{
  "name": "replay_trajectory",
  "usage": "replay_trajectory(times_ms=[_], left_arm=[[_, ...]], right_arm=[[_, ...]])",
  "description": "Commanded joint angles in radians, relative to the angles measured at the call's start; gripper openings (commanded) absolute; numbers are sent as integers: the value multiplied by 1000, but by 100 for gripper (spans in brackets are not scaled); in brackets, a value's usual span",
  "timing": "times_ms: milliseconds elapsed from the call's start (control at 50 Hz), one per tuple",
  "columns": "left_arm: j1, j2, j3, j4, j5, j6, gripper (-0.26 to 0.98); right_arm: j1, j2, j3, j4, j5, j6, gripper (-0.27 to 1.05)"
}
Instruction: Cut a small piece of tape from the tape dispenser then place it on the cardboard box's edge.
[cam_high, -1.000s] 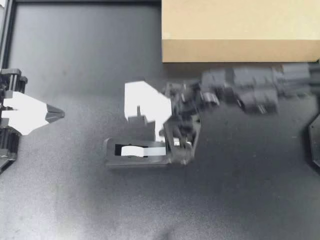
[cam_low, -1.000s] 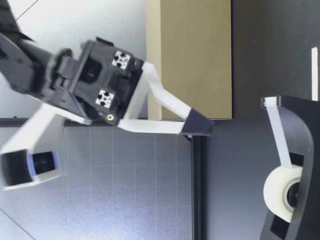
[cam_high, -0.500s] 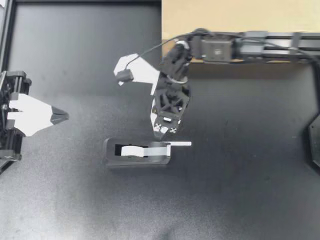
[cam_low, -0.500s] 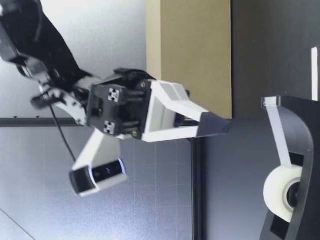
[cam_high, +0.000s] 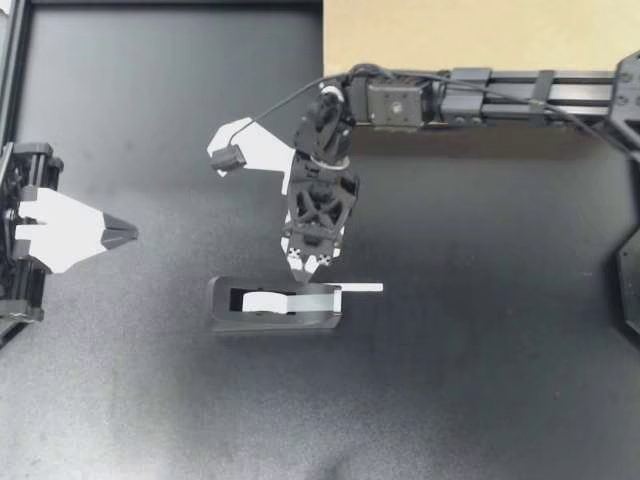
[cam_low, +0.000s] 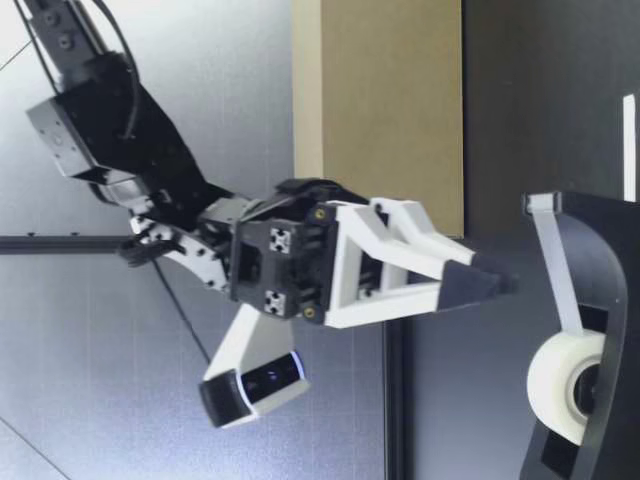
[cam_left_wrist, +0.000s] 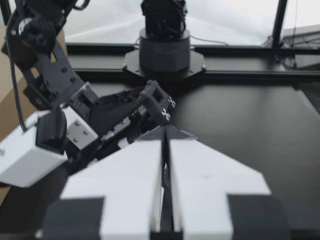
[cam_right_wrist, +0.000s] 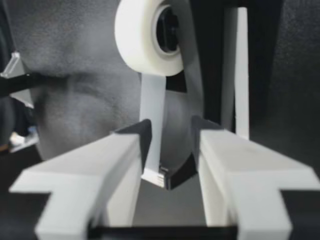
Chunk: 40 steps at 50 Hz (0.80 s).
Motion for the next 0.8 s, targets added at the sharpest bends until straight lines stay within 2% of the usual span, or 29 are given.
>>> replay_trajectory(times_ms=[0, 380, 780], left_arm=[[0, 6, -12, 0, -9, 0, -12], [0, 6, -12, 0, -9, 0, -12], [0, 6, -12, 0, -9, 0, -12]], right_arm=[[-3, -15, -17, 21, 14, 2, 43], [12, -9, 26, 26, 17, 17, 43], [40, -6, 25, 26, 14, 18, 41]])
